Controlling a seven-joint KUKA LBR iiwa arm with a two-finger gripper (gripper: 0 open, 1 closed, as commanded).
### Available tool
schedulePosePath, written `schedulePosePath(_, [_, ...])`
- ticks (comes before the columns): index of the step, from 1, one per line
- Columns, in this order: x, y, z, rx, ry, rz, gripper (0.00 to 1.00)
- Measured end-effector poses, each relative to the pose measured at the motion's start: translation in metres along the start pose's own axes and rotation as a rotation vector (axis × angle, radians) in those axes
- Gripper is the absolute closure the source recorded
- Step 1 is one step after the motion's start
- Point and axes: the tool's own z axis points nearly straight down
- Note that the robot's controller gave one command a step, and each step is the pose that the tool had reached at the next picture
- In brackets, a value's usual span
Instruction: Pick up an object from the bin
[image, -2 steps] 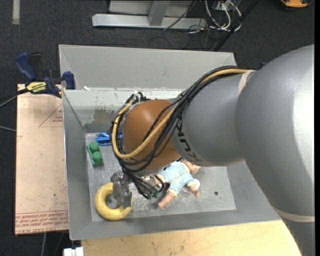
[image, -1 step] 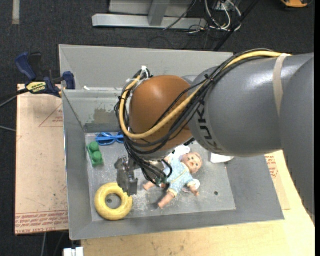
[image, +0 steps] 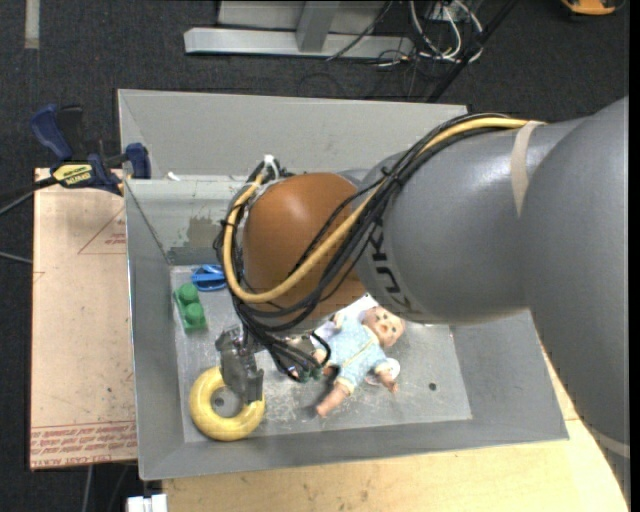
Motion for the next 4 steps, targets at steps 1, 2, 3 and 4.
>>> schedulePosePath(1, [0.016, -0.017, 0.024, -0.002, 0.012, -0.436, 0.00])
schedulePosePath(2, [0.016, -0.017, 0.025, -0.003, 0.012, -0.437, 0.00])
schedulePosePath(3, [0.024, -0.049, 0.051, -0.004, 0.011, -0.535, 1.00])
schedulePosePath(4, [0.024, -0.049, 0.051, -0.005, 0.011, -0.535, 0.00])
